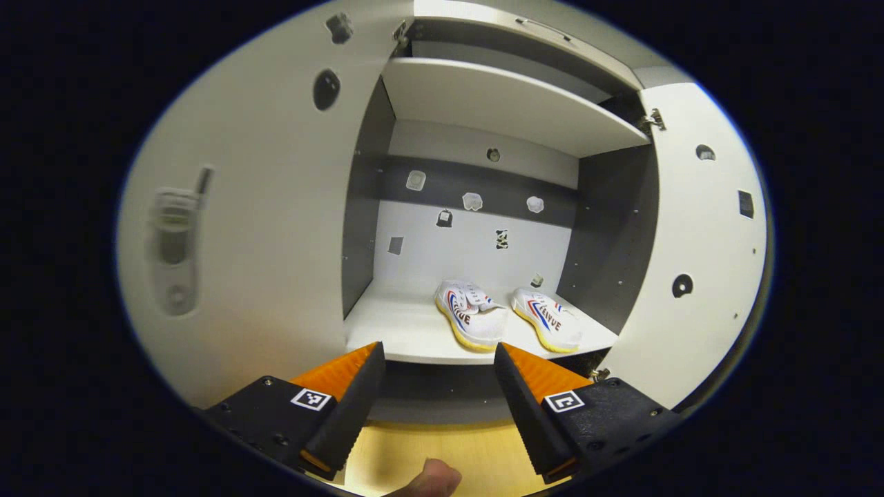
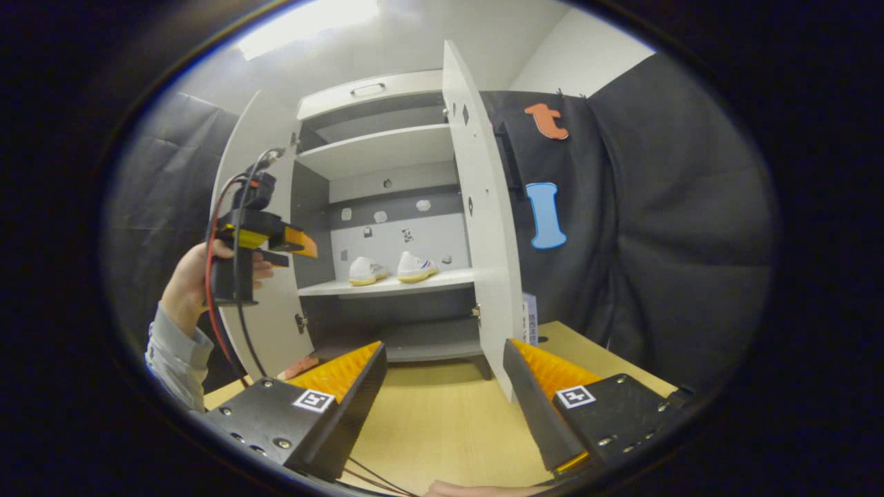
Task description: Grab one shoe with the right hand and put it into the shoe cabinet, grab the other shoe with the left hand and put it into the shoe cabinet; then close the right door with the right hand and the left door with the left hand.
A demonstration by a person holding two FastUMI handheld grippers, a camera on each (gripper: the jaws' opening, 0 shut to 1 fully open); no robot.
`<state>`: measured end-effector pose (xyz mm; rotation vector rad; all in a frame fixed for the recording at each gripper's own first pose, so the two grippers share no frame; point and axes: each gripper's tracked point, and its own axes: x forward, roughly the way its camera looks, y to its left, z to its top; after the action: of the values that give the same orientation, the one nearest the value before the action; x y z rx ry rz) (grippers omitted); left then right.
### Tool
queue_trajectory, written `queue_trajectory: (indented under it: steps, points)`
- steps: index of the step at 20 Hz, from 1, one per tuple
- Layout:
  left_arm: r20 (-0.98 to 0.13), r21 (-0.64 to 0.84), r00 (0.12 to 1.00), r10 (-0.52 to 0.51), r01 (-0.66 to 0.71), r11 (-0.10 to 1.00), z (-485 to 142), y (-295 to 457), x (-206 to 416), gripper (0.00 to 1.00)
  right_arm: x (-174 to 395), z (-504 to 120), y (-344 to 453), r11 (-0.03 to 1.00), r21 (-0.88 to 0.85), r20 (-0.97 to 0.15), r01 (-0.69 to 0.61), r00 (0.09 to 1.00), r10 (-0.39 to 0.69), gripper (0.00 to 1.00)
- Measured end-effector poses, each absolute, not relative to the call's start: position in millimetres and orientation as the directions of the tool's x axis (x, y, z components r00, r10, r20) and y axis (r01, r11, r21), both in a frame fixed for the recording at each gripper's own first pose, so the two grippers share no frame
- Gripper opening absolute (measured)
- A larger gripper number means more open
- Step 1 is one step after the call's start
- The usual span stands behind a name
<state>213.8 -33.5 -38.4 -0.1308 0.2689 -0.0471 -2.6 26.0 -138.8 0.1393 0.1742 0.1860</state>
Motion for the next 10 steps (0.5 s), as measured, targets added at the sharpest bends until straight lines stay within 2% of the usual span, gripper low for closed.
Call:
queue_trajectory:
  steps: [5, 6, 7, 10]
  points:
    - [-0.192, -0.097, 0.976, -0.104, 0.087, 0.992, -30.2, -31.5, 127.7, 0.96, -8.3, -115.8, 9.4, 0.983, 0.075, -0.138, -0.17, 0.974, 0.179, 1.0]
    - [-0.187, -0.088, 0.977, -0.104, 0.089, 0.992, -31.4, -27.8, 112.0, 0.92, -7.1, -109.5, 7.4, 0.983, 0.053, -0.138, -0.178, 0.973, 0.184, 1.0]
    - [-0.168, -0.086, 0.98, -0.111, 0.097, 0.992, -29.5, -22.9, 88.9, 1.0, -5.5, -104.1, 3.1, 0.984, 0.037, -0.143, -0.176, 0.973, 0.179, 1.0]
    - [-0.131, -0.094, 0.982, -0.135, 0.123, 0.988, -34.6, -14.7, 52.2, 0.92, 3.3, -86.9, -12.8, 0.985, -0.007, -0.147, -0.17, 0.975, 0.167, 1.0]
